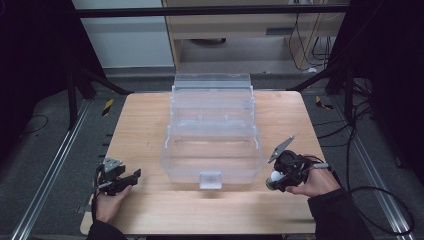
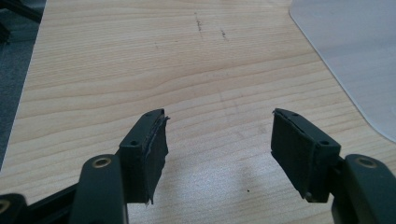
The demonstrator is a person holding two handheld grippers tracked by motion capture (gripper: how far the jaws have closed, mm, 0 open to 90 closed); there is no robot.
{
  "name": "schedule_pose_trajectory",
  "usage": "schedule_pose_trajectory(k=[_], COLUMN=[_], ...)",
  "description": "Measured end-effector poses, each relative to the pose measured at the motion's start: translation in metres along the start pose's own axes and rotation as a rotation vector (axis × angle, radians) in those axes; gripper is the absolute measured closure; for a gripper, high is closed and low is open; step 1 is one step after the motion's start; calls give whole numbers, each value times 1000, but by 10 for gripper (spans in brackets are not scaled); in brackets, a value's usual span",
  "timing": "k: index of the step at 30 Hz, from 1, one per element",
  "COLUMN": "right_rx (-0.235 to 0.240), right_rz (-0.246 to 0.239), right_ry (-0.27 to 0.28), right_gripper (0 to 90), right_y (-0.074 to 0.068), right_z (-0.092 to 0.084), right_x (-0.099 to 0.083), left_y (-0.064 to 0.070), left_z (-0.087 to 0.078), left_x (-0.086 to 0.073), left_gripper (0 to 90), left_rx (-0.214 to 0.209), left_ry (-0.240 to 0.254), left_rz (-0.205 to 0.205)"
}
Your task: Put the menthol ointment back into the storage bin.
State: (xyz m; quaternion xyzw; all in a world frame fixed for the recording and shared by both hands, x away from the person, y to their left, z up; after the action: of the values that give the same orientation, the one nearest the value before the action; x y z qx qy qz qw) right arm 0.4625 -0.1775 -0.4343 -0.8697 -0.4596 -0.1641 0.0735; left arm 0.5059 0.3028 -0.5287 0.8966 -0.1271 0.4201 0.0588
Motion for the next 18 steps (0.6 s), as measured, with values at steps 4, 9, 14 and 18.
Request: schedule_pose_trajectory(k=[4,9,14,18], right_rx=[-7,-14,-17,-21], right_rz=[6,6,8,11], right_ry=[9,18,34,49], right_gripper=[505,504,504,504], right_y=[3,4,8,10], right_z=[-8,-17,-29,-37], right_x=[5,12,23,33], left_y=[0,1,0,0], left_z=[0,1,0,0], left_x=[0,0,0,0], left_gripper=[357,358,358,358], left_rx=[-1,-2,-1,1], left_ry=[0,-2,0,3], left_rz=[-1,2,2,1])
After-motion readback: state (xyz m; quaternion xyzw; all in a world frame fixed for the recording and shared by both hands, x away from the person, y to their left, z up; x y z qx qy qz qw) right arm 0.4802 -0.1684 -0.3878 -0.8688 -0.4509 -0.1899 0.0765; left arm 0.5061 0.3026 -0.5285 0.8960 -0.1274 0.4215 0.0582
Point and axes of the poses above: each handheld gripper's, and its own axes: z roughly forward along the jaws, x roughly out of its top, y roughly to its right, the point moved 7 cm from there along z, roughly forward along the jaws, and after that the axes turned 1 degree about z, right-handed, at the moved point
